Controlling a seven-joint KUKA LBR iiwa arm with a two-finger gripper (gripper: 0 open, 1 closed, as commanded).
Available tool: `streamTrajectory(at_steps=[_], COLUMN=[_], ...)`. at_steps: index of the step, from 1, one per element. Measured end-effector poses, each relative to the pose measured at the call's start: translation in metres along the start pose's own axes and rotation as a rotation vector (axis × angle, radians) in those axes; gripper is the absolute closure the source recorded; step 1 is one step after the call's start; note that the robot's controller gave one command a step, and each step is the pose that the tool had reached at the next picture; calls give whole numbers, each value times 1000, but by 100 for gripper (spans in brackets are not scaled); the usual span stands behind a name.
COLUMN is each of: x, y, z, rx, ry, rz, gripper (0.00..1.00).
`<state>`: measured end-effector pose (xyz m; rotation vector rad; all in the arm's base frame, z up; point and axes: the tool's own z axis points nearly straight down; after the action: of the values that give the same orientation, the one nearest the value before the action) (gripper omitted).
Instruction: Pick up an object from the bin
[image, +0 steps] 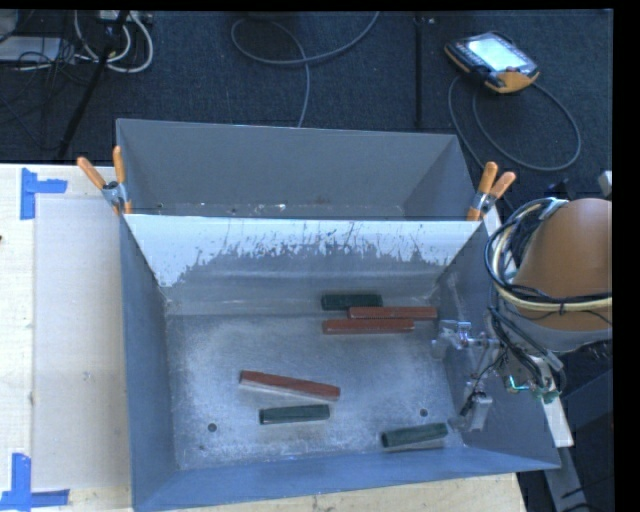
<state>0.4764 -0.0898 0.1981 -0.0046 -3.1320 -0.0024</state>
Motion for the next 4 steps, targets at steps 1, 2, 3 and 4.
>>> streamTrajectory(at_steps=[1,2,3,4], x=[-2,0,4,5], y=[1,6,6,10], z=[-4,37,77,58], rx=[1,4,0,2], ry=[-8,-17,-4,-9], rz=[-5,-175,-263,-370], gripper=[0,0,0,0])
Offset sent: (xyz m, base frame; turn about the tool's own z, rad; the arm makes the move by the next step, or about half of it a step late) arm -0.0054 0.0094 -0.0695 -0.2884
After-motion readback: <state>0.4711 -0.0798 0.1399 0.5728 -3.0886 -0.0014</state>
